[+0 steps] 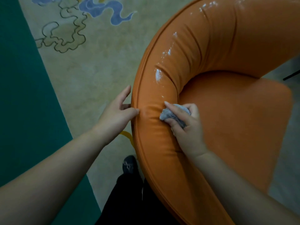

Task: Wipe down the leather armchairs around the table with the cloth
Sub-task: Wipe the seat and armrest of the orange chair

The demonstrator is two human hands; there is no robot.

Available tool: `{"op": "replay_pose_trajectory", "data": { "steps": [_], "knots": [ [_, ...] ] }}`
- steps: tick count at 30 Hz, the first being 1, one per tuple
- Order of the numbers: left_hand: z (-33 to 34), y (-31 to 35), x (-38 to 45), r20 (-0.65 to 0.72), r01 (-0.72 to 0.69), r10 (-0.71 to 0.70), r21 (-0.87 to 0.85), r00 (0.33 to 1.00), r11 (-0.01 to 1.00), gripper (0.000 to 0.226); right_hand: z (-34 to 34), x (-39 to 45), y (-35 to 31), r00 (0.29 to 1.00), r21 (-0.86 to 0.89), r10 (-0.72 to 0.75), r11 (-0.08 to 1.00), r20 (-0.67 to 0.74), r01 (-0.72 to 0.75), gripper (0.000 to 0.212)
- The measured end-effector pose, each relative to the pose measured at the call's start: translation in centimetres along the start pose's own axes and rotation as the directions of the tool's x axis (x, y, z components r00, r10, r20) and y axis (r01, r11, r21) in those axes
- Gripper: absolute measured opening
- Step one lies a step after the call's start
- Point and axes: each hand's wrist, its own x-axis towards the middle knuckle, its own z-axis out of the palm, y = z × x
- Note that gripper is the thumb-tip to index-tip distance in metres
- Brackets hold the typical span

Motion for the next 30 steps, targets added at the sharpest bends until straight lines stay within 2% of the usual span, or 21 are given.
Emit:
{"op": "replay_pose_trajectory", "data": {
  "steps": [2,4,5,10,13,16,18,20,22,25,28,30],
  "knots": [
    [0.2,0.1,0.2,0.0,-0.005,0.005,-0.01,1.0,1.0,0.072,1.0,0.9,-1.2,0.998,0.028,-0.05,0.998,-0.029,0.051,0.042],
    [0.4,0.5,0.7,0.007,-0.016,0.017,-0.045,1.0,0.999,0.067,1.9,2.1,-1.8,0.988,-0.06,-0.154,0.986,0.016,0.155,0.044],
    [0.6,0.8,1.0,0.012,-0.014,0.015,-0.061,1.0,0.998,0.065,2.0,2.9,-1.8,0.989,-0.106,-0.149,0.983,0.021,0.151,0.045],
    [1.1,1.8,2.9,-0.023,-0.008,0.006,-0.06,1.0,0.998,0.065,2.4,4.5,-1.4,0.995,-0.035,0.007,0.999,-0.099,-0.011,0.046],
    [1.8,2.7,3.9,-0.065,-0.007,0.006,-0.023,0.998,1.0,0.079,2.4,2.2,-1.6,0.994,0.042,0.084,0.996,-0.064,-0.082,0.056],
    [2.8,3.1,4.5,-0.102,-0.049,0.066,0.162,0.993,0.986,0.094,1.7,0.7,-1.1,0.986,0.067,0.164,0.984,-0.011,-0.162,0.058],
    [3.2,2.9,4.7,-0.135,-0.084,0.127,0.287,0.983,0.954,0.098,1.0,1.9,-1.1,0.962,0.165,0.258,0.956,-0.087,-0.241,0.058],
    [3.5,2.5,4.8,-0.169,-0.082,0.141,0.315,0.976,0.946,0.102,0.3,4.1,-1.4,0.934,0.24,0.291,0.941,-0.208,-0.24,0.053],
    [4.0,2.4,4.8,-0.228,-0.059,0.155,0.38,0.961,0.923,0.105,-0.1,7.0,-1.9,0.932,0.211,0.243,0.959,-0.268,-0.19,0.047],
    [4.8,2.5,4.6,-0.304,-0.027,0.223,0.536,0.926,0.844,0.108,0.5,10.5,-3.0,0.958,0.14,0.147,0.983,-0.245,-0.115,0.048],
    [5.0,2.3,4.4,-0.293,-0.028,0.246,0.588,0.924,0.808,0.113,0.6,12.4,-3.1,0.959,0.112,0.118,0.989,-0.258,-0.092,0.055],
    [4.9,2.3,4.4,-0.281,-0.03,0.245,0.6,0.928,0.799,0.116,0.6,12.5,-2.6,0.96,0.153,0.117,0.985,-0.253,-0.08,0.048]
  ]
}}
